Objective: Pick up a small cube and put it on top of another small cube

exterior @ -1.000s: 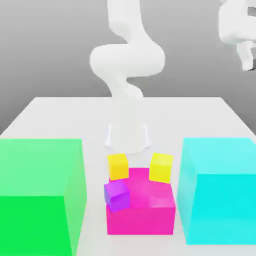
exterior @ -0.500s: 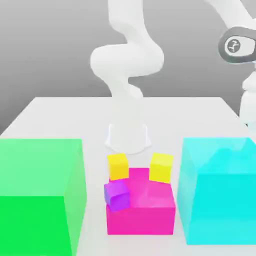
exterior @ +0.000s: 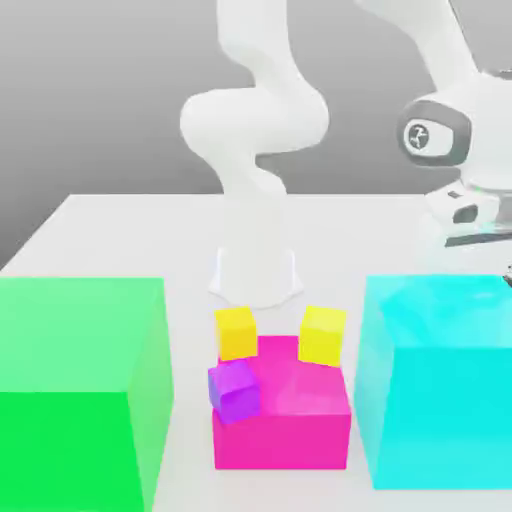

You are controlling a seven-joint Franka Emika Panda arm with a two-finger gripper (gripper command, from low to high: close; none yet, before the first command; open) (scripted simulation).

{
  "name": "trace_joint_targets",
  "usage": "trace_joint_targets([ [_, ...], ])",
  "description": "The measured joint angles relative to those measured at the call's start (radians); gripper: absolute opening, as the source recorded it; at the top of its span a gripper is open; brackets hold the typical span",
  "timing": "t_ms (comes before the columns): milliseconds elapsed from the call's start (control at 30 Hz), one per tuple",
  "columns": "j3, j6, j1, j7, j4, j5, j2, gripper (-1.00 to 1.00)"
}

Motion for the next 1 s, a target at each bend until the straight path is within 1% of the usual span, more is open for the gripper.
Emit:
trace_joint_targets([
  [167,0.011,0.074,-0.024,0.169,-0.057,-0.009,0.051,0.00],
  [267,0.007,0.114,-0.054,0.280,-0.084,-0.045,0.075,0.00],
  [367,0.011,0.149,-0.078,0.398,-0.104,-0.104,0.092,0.00],
  [433,0.002,0.176,-0.039,0.475,-0.100,-0.187,0.126,0.00],
  [500,-0.052,0.208,-0.030,0.557,-0.090,-0.293,0.173,0.00],
  [567,-0.126,0.239,0.015,0.640,-0.077,-0.405,0.222,0.00],
  [667,-0.263,0.287,0.116,0.749,-0.058,-0.553,0.294,0.00],
  [767,-0.412,0.339,0.239,0.830,-0.041,-0.661,0.362,0.00],
  [800,-0.449,0.353,0.270,0.849,-0.037,-0.686,0.379,-1.00],
  [967,-0.449,0.356,0.270,0.849,-0.037,-0.686,0.380,-1.00],
  [1000,-0.468,0.363,0.286,0.857,-0.035,-0.698,0.388,-1.00],
])
